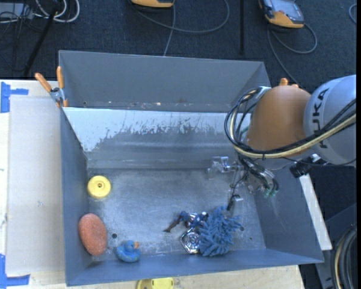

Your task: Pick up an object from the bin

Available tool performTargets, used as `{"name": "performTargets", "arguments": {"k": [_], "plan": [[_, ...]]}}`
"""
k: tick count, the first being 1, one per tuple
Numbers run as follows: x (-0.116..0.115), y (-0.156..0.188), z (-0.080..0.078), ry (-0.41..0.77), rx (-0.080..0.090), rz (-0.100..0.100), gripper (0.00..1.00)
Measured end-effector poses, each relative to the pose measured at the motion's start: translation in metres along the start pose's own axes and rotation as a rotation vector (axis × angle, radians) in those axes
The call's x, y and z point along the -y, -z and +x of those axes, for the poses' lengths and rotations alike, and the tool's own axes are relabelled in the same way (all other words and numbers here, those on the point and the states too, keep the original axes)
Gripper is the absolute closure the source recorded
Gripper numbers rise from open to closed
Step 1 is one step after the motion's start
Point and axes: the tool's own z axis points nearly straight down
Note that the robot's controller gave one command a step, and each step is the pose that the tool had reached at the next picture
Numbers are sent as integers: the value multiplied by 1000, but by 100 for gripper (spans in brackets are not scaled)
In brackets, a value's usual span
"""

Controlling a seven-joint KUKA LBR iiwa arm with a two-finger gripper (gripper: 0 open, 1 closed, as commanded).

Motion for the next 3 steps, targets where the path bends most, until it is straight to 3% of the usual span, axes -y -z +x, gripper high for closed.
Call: {"name": "performTargets", "arguments": {"k": [1, 2, 3], "plan": [[-1, -34, 26, -112, 3, 2, 0], [-6, -50, 29, 174, 0, 2, 0], [-19, -58, 74, 6, 3, 3, 100]]}}
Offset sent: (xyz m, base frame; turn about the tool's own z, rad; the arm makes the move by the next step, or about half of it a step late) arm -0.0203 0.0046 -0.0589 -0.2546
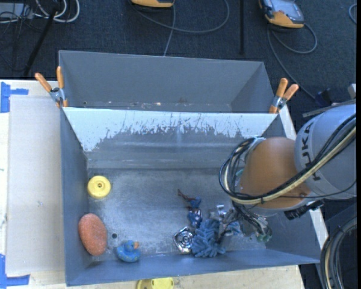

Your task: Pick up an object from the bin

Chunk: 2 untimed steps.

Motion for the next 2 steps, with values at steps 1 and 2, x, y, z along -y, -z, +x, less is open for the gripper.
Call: {"name": "performTargets", "arguments": {"k": [1, 2], "plan": [[0, 0, 0, 1, 0, 0, 100], [-6, 114, -7, 45, -1, -1, 100]]}}
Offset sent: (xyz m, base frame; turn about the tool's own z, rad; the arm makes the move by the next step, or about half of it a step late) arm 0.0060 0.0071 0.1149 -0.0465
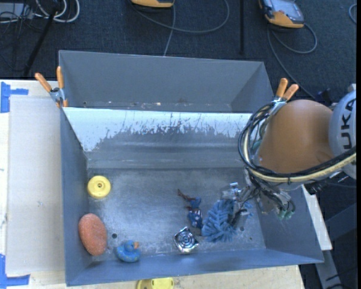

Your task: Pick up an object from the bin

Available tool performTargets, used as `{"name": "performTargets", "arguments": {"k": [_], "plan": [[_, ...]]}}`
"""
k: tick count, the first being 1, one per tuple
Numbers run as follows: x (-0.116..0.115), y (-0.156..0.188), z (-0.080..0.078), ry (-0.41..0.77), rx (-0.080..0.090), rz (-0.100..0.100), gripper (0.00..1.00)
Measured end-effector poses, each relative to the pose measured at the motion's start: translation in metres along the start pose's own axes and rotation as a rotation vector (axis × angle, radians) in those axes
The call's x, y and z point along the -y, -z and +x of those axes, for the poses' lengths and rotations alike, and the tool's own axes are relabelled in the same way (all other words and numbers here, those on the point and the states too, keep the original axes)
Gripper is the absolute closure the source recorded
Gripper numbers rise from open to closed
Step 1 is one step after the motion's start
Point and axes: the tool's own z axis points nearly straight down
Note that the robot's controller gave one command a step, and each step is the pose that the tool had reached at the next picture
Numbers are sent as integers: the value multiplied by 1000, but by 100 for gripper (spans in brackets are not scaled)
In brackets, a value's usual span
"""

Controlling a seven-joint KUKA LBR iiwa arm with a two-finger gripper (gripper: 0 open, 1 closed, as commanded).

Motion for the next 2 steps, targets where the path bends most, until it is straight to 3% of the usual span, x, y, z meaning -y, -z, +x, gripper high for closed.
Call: {"name": "performTargets", "arguments": {"k": [1, 2], "plan": [[0, 0, 0, 1, 0, 0, 100], [10, 96, -14, -61, 1, 0, 100]]}}
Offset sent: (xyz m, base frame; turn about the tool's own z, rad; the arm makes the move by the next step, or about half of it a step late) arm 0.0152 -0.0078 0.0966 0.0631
